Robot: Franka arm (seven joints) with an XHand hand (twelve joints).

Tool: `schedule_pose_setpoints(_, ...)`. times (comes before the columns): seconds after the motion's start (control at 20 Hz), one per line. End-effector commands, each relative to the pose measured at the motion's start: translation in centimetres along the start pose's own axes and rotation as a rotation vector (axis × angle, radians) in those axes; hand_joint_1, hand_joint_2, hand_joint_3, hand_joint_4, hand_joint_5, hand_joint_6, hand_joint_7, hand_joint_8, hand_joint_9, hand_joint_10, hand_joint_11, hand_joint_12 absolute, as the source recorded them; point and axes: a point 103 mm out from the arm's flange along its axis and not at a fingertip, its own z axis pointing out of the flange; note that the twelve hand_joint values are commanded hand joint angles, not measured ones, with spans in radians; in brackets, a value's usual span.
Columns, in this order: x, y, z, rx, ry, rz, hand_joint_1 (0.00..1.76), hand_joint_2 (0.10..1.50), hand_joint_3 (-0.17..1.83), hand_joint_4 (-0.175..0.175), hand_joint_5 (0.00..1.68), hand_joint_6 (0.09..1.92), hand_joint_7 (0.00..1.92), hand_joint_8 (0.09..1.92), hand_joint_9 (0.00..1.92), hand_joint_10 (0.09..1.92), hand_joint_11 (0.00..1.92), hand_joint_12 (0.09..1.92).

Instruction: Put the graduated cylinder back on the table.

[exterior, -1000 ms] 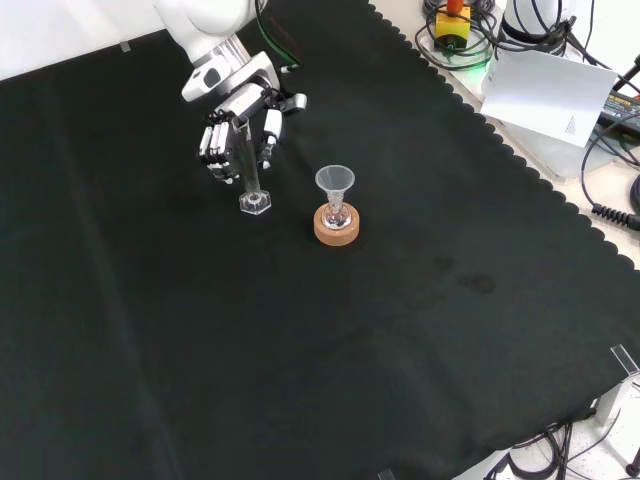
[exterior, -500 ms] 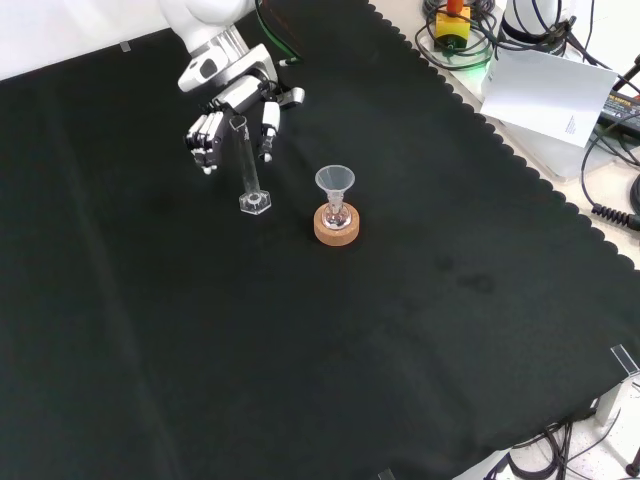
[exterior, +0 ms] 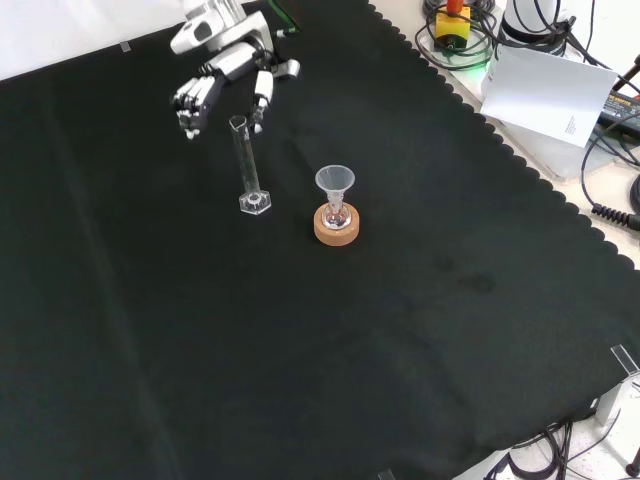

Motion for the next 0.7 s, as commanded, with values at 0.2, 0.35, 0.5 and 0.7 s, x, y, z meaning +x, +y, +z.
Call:
schedule_pose_setpoints(0.2, 3.2, -5.5, -8.1, -0.031, -0.169, 0.111, 0.75, 0.97, -0.17, -0.048, 0.27, 0.12, 0.05, 0.69, 0.53, 0.09, 0.00, 1.43)
schedule_pose_setpoints(0.35, 5.5, -7.2, -10.2, -0.041, -0.202, 0.156, 0.72, 0.98, -0.17, -0.035, 0.25, 0.10, 0.03, 0.68, 0.51, 0.09, 0.00, 1.44)
schedule_pose_setpoints(0.5, 7.7, -8.9, -12.0, -0.028, -0.248, 0.218, 0.70, 1.00, -0.17, -0.029, 0.23, 0.09, 0.01, 0.66, 0.48, 0.09, 0.00, 1.44)
schedule_pose_setpoints(0.7, 10.1, -10.9, -13.3, -0.016, -0.287, 0.272, 0.65, 1.01, -0.17, -0.019, 0.20, 0.09, 0.00, 0.59, 0.44, 0.09, 0.00, 1.41)
